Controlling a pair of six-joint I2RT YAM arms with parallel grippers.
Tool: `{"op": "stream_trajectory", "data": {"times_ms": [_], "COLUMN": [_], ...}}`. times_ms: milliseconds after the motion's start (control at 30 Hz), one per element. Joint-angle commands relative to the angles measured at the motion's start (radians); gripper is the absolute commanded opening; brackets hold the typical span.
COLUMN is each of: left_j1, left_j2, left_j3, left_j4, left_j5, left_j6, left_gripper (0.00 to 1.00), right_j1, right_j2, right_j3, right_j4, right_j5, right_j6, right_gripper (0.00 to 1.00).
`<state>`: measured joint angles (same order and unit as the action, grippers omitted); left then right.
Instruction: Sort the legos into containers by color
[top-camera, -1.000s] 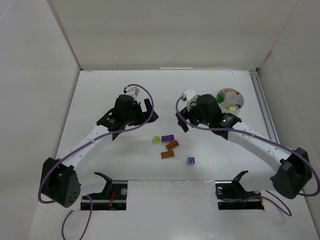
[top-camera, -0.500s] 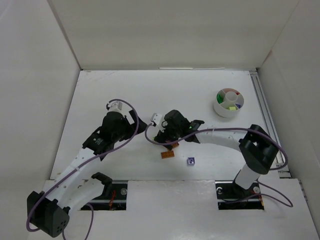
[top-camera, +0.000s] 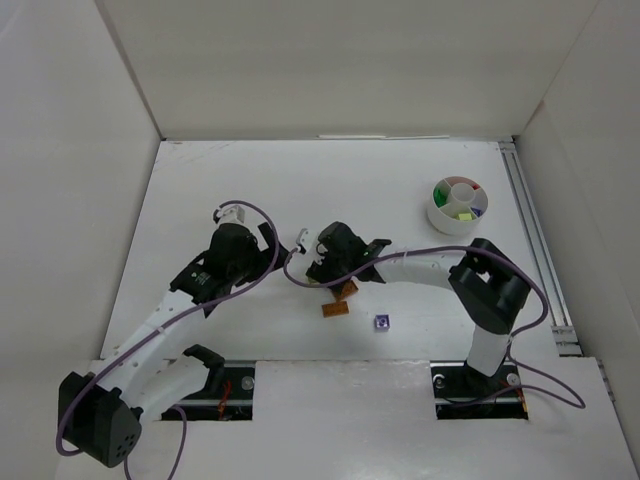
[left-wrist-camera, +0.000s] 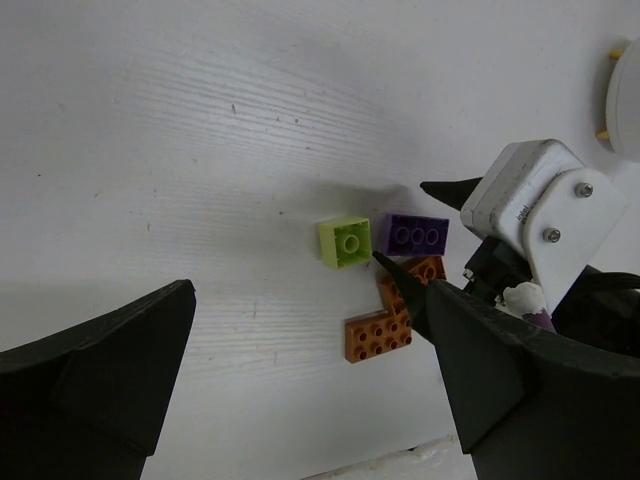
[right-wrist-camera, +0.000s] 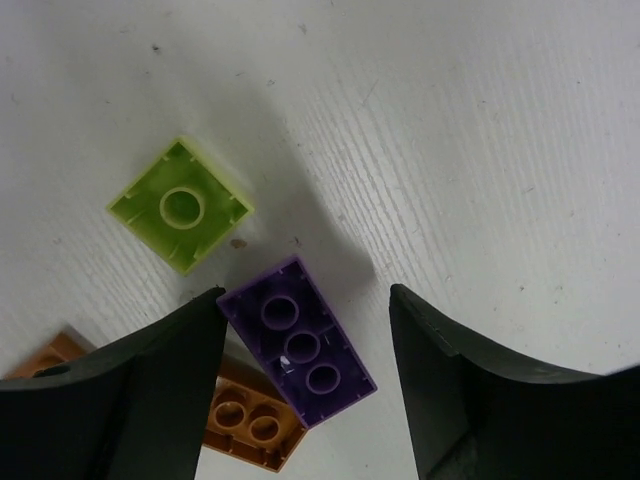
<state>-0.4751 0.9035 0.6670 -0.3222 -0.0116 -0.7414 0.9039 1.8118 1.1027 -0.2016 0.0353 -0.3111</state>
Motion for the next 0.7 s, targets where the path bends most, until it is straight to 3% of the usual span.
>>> {"op": "stream_trajectory", "data": {"times_ms": [0,167,400,533,667], "left_j1": [0.001,0.001,0.001,0.001,0.001], "left_j2": [0.003,0.003,0.012,0.021,0.041], "left_j3": [0.036,0.045,0.045,0.045,0.054], "left_j4": [0.014,0.014,0.014,0.023,0.06], "left_j5": [-0.007,-0.007,-0.007,-0.007,0.004], "left_j6": [0.02,0.03,0.039,0.039,0.039], "left_gripper": [0.99,0.99,0.99,0.99,0.99], "right_j1": [0.003,0.003,-0.103,-0.19,-0.312], "right_j2": [0.015,0.015,-0.04,-0.104,-0.206], "right_j3": [0.045,0.045,0.036,0.025,0.025], "right_j4": [0.031,0.022,0.022,0.047,0.047], "right_j5": [0.057,0.066,-0.046,-0.12,-0.094], "right_j6": [0.006,0.027,0.06,0.069,0.069], "right_gripper": [0.7,0.44,0.2,0.19,0.17]}}
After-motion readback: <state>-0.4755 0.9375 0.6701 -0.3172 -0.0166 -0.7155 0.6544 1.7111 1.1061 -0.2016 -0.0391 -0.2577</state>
